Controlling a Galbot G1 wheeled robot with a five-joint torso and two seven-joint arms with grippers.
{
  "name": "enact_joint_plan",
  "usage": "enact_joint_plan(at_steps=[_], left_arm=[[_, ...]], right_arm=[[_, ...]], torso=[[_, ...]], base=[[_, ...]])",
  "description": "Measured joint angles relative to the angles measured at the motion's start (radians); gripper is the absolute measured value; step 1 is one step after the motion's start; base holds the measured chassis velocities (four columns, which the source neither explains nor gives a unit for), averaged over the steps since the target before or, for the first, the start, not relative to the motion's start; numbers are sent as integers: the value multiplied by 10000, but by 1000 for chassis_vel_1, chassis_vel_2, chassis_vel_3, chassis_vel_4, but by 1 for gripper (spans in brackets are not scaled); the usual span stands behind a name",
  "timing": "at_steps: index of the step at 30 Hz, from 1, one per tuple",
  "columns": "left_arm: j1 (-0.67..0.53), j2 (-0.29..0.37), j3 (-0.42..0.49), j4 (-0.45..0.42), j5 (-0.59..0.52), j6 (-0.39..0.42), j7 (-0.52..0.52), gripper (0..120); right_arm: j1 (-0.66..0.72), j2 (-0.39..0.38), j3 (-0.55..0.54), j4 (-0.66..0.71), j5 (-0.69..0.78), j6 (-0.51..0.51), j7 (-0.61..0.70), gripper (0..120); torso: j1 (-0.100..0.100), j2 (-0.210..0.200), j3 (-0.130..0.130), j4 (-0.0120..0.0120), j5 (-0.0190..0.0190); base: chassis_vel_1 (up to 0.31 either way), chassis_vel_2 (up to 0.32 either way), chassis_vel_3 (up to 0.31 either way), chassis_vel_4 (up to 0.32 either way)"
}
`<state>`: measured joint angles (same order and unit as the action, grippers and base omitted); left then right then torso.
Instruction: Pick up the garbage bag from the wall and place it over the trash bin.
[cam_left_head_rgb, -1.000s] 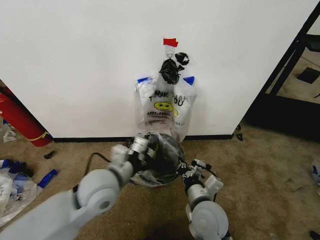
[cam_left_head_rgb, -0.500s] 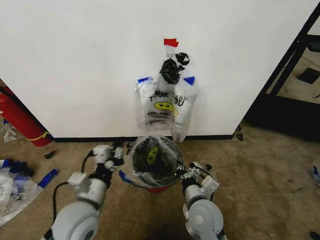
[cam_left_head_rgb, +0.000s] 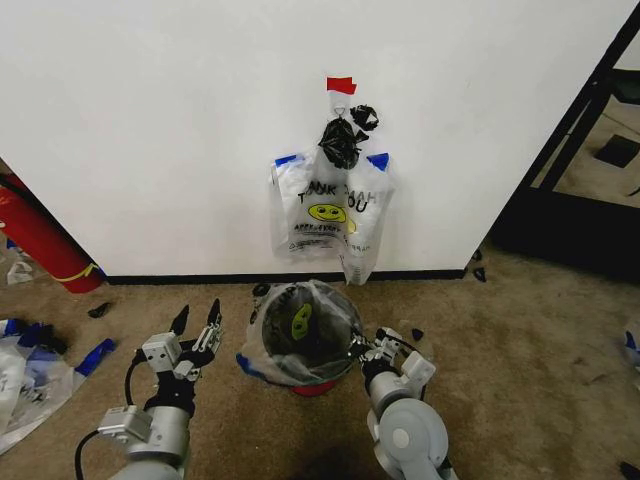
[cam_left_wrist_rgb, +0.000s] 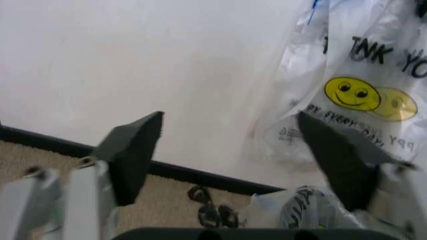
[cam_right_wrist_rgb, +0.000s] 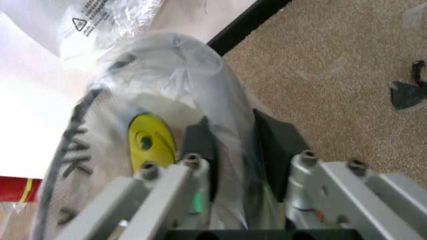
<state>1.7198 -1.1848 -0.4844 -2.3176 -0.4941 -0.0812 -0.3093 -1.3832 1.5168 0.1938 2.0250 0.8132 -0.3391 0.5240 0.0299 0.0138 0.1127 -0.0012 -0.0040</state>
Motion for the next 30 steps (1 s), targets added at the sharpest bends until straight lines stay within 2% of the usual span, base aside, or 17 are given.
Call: enact_joint_plan(at_steps=[1,3,4,6,8,10,11,15,16,19,21,24,26,30], left_arm=[[-23,6,-13,-21,-7,33,-11,89],[-26,9,-13,-35,-9,51,-15,92],[-23,14,-1,-59,-9,76,-21,97],[-3,15,59,-92,3,126,-27,99],[14,19,117,-107,10,159,-34,100],[17,25,144,-108,11,170,-38,100],[16,30,166,-108,12,186,-40,100],[-19,40,254,-115,18,262,-70,100],[-19,40,254,-115,18,262,-70,100],[-23,49,303,-168,45,317,-95,100],[-33,61,326,-178,70,348,-111,100],[-56,64,337,-178,81,360,-122,100],[-70,64,344,-179,84,366,-128,100],[-98,67,379,-20,205,305,-114,100]], right_arm=[[-16,-12,1,-9,-6,0,-2,27],[-28,-18,2,-13,-14,1,-4,30],[-46,-34,3,-15,-32,5,-6,38],[-83,-76,16,-16,-108,23,-16,44],[-141,-133,29,-15,-271,46,-37,54],[-184,-167,27,-9,-448,84,-84,57],[-242,-209,23,4,-687,172,-190,63],[-593,-413,-59,72,-1888,741,-1094,77],[-593,-413,-59,72,-1888,741,-1094,77],[-793,-530,-84,79,-2719,1127,-1779,92],[-850,-581,-83,37,-3220,1388,-2080,98],[-895,-615,-69,-15,-3683,1707,-2347,100],[-978,-651,-41,-92,-4275,2284,-2717,100],[-1514,-693,226,-201,-7040,4821,-3370,100]], torso=[[0,0,0,0,-1],[0,0,0,0,-1],[0,0,0,0,0],[0,0,0,1,-1],[0,0,0,1,0],[0,0,0,1,0],[0,0,0,1,-1],[0,0,0,0,-1],[0,0,0,0,-1],[0,0,0,0,-1],[0,0,0,1,-1],[1,0,1,1,-1],[1,0,1,1,-1],[1,0,1,3,1]], base=[[0,0,0,0],[0,0,0,0],[0,0,0,0],[0,0,0,0],[0,0,0,0],[0,0,0,0],[0,0,0,0],[0,0,0,0],[0,0,0,0],[0,0,0,0],[0,0,0,0],[0,0,0,0],[0,0,0,0],[0,0,0,0]])
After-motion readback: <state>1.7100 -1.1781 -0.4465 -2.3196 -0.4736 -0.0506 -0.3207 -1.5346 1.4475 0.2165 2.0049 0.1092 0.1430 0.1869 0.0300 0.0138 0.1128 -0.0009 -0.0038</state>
